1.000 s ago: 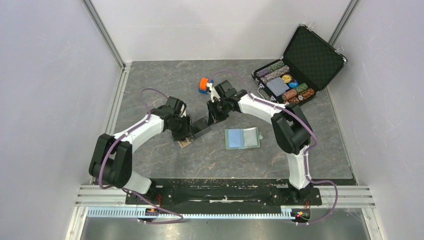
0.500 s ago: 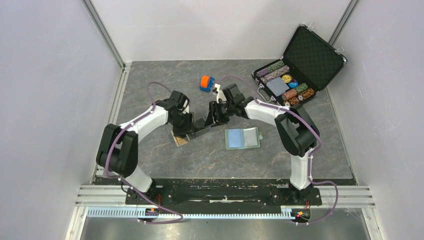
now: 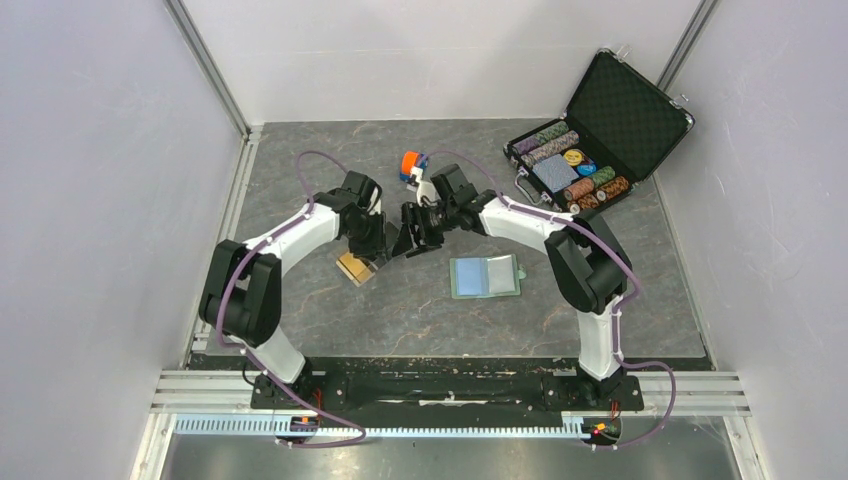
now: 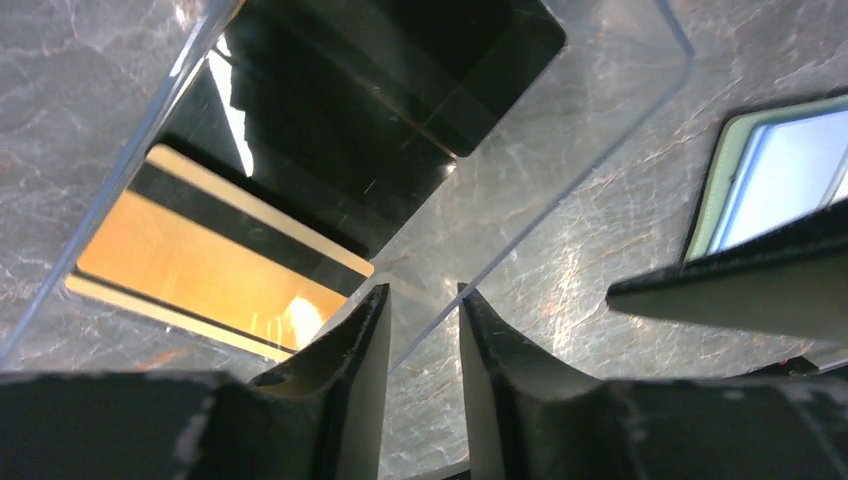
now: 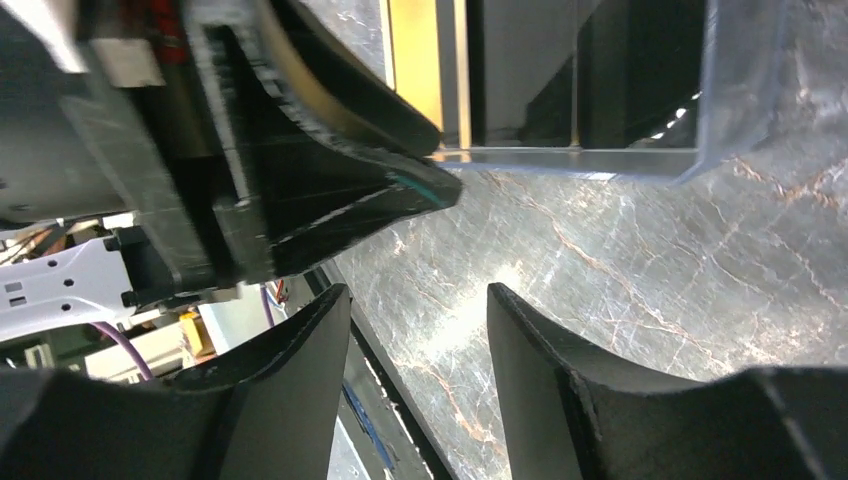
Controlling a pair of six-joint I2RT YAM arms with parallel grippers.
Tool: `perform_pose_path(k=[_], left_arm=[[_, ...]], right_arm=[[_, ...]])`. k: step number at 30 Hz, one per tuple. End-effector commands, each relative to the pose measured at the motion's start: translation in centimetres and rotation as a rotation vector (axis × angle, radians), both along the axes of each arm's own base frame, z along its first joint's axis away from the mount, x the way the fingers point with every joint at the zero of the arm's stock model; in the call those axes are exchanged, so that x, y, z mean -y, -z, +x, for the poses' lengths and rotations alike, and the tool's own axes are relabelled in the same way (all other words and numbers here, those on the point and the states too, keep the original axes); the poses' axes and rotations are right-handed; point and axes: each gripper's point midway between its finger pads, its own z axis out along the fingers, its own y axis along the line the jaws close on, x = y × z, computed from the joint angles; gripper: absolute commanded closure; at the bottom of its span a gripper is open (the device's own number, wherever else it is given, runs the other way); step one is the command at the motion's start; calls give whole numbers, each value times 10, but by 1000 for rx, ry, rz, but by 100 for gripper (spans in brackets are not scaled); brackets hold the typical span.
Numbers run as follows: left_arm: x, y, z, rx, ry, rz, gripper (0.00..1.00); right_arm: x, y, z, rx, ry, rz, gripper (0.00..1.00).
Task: Put the credit cards into the card holder
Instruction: Pick up the credit card from the storage box.
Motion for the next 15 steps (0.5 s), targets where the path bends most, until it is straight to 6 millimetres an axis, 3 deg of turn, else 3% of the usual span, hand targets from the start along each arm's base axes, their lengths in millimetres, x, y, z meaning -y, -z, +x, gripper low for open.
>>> perform_pose_path(k=[1, 4, 8, 11, 15], left_arm=[[13, -3, 18, 66, 10, -47, 67], [15, 1, 9, 51, 53, -53, 72], [12, 2, -6, 43, 102, -57, 83], [14, -5, -18, 59, 166, -78, 89], [20, -15, -35, 79, 297, -89, 93]], right_arm=[[2, -7, 4, 31, -44, -21, 46], [9, -19, 9, 84, -31, -45, 45], [35, -31, 35, 174, 45, -106, 39], [45, -27, 51, 203, 49, -151, 35], [44, -23, 57, 204, 29, -168, 32]])
